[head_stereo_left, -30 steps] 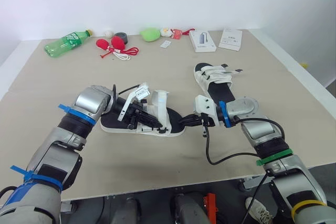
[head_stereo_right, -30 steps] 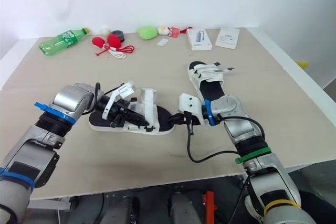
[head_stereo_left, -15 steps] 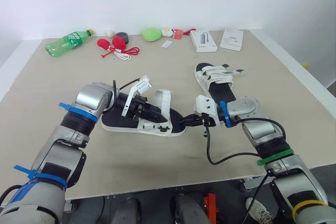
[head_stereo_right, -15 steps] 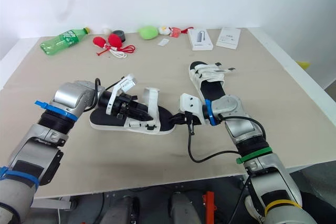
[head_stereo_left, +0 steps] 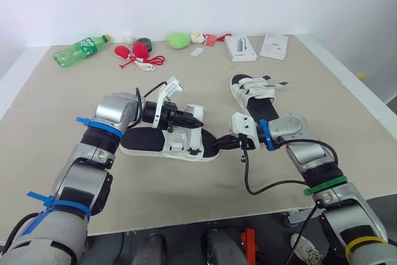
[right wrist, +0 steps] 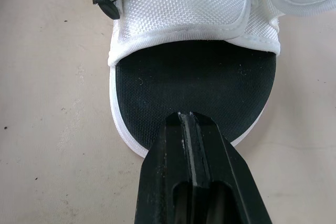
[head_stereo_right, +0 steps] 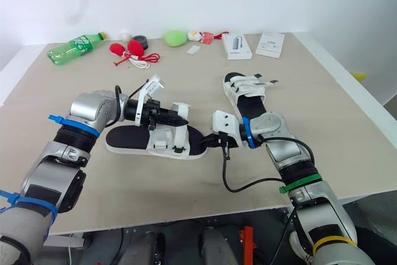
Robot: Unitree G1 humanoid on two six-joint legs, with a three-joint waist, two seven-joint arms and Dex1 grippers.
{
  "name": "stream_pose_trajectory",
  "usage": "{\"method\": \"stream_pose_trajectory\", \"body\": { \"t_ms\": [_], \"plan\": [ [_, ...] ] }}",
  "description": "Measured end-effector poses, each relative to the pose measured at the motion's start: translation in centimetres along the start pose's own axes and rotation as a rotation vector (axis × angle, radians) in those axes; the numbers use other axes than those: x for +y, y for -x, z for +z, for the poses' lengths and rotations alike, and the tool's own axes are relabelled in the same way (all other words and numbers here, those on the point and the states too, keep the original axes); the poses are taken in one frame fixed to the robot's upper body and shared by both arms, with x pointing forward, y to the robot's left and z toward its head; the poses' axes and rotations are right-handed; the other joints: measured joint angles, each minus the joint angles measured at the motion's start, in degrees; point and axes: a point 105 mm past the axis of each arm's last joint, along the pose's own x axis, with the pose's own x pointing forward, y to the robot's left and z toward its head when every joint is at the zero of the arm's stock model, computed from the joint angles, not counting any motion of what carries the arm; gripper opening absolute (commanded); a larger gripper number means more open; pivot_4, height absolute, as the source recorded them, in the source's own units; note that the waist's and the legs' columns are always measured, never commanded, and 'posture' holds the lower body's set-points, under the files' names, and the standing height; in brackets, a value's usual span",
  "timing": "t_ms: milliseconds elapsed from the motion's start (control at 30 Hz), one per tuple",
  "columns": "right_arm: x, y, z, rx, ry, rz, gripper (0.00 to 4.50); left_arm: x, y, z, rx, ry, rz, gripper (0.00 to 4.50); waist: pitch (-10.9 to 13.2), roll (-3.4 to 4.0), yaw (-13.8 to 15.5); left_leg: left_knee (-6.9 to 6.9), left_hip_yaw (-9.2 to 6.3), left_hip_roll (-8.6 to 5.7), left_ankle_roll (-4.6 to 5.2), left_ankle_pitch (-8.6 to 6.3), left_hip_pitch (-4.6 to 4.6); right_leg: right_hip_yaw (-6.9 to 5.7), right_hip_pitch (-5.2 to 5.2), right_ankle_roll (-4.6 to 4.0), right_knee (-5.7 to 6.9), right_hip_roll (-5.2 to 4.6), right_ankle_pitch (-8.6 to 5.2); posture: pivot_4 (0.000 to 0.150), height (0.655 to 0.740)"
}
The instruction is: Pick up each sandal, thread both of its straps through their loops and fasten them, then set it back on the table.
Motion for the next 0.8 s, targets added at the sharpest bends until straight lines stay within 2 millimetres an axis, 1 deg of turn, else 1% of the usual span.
{"method": "stream_pose_trajectory", "body": {
  "t_ms": [100, 267, 467, 633, 800],
  "plan": [
    [0.0, 0.0, 0.0, 0.001, 0.002, 0.002, 0.0, -0.6, 0.1, -0.5, 0.027, -0.027, -0.026, 0.1, 0.0, 0.0, -0.02, -0.01, 0.0, 0.0, 0.0, 0.0, 0.01, 0.01, 0.0, -0.01, 0.0, 0.0, 0.0, 0.15, 0.74],
    [0.0, 0.0, 0.0, 0.001, 0.002, 0.002, 0.0, -0.9, 0.5, -2.4, 0.073, -0.014, -0.04, 0.1, 0.0, 0.0, 0.0, -0.01, -0.01, 0.01, 0.0, 0.0, 0.01, 0.0, 0.0, -0.01, 0.0, 0.0, -0.01, 0.15, 0.74],
    [-0.1, 0.0, 0.0, 0.0, 0.003, 0.002, 0.0, -1.6, 0.5, -2.6, 0.101, -0.042, -0.053, 0.1, 0.0, 0.0, -0.02, -0.01, 0.0, 0.02, 0.0, 0.0, 0.02, 0.01, 0.0, -0.02, 0.0, 0.01, -0.01, 0.15, 0.74],
    [-0.1, 0.0, 0.0, 0.0, 0.004, 0.002, 0.0, -2.4, 0.5, -3.5, 0.119, -0.034, -0.081, 0.1, 0.0, 0.0, -0.02, -0.01, -0.01, 0.04, 0.0, 0.0, 0.02, 0.0, 0.01, -0.02, 0.0, 0.01, -0.01, 0.15, 0.74],
    [-0.1, 0.0, 0.0, 0.0, 0.005, 0.001, 0.0, -2.8, 0.6, -3.5, 0.132, -0.045, -0.079, 0.1, 0.0, 0.0, -0.01, 0.0, 0.0, 0.04, 0.0, 0.0, 0.03, 0.01, 0.01, -0.02, 0.01, 0.01, -0.01, 0.15, 0.74]
  ]
}}
